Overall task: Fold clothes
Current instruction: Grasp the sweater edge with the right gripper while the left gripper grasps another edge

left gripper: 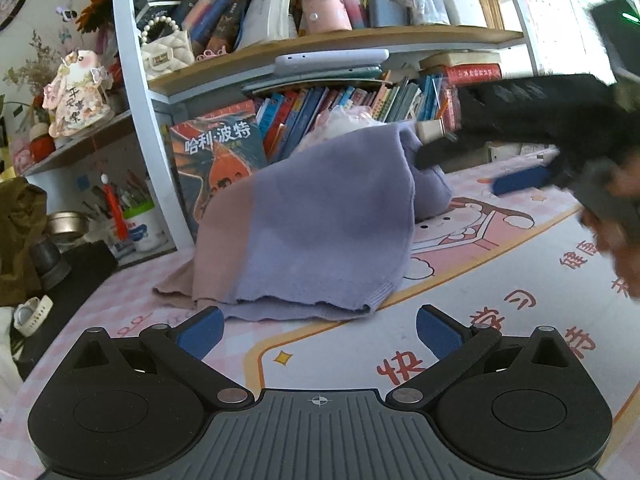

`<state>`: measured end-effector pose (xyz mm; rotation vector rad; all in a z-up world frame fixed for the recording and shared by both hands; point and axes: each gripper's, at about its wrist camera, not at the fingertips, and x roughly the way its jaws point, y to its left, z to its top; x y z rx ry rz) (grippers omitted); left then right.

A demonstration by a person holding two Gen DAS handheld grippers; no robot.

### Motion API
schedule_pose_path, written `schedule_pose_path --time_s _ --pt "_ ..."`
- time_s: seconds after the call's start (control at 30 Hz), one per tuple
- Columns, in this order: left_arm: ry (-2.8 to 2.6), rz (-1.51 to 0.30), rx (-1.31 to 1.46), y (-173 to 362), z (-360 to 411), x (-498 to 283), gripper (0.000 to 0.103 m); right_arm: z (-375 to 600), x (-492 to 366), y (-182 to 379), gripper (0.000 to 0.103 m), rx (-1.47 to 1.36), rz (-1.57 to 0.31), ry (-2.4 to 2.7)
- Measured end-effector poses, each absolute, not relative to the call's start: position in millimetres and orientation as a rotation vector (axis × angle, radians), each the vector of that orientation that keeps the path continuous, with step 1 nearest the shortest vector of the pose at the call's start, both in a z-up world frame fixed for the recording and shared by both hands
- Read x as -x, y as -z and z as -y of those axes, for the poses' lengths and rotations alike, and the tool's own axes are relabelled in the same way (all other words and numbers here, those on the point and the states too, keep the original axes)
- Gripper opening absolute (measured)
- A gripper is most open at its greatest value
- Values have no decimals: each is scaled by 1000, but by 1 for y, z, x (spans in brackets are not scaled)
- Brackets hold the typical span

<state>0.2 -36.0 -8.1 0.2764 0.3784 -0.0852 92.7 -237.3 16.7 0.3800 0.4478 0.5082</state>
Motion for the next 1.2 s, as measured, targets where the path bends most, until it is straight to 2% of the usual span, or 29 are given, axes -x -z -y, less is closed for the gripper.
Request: schedule_pose_path --time_s 0.07,0.17,0.33,0.4,0.43,0.47,0.67,0.93,1.03,1.1,1.2 --pt "84 -379 -283 8 37 0 103 236 -111 -21 97 -403 -464 -534" --pt "99 -371 -293 8 39 2 103 230 -140 -26 86 -424 -492 -570" --pt "129 -363 -323 8 44 2 103 219 -184 -19 84 -462 -575 -564" --pt "140 -356 -341 9 47 3 103 214 -199 -12 64 -473 -616 -543" --pt "144 -353 -351 9 48 4 103 211 -203 -10 36 -462 -635 -535" --pt "148 -348 -361 9 50 5 103 208 -207 -8 13 -449 -654 -527" --pt "155 -319 -360 7 51 8 103 198 -162 -17 7 -513 -656 -773" --pt "152 -320 -284 3 38 7 84 201 -77 -40 6 -677 -658 -972" --pt "145 -326 -285 4 38 6 65 207 -57 -46 6 -712 -642 -985" --pt "127 -318 -281 3 37 7 33 211 -45 -49 6 -717 -619 -970" --pt "116 -306 -253 2 32 8 15 223 -37 -42 6 -763 -606 -914"
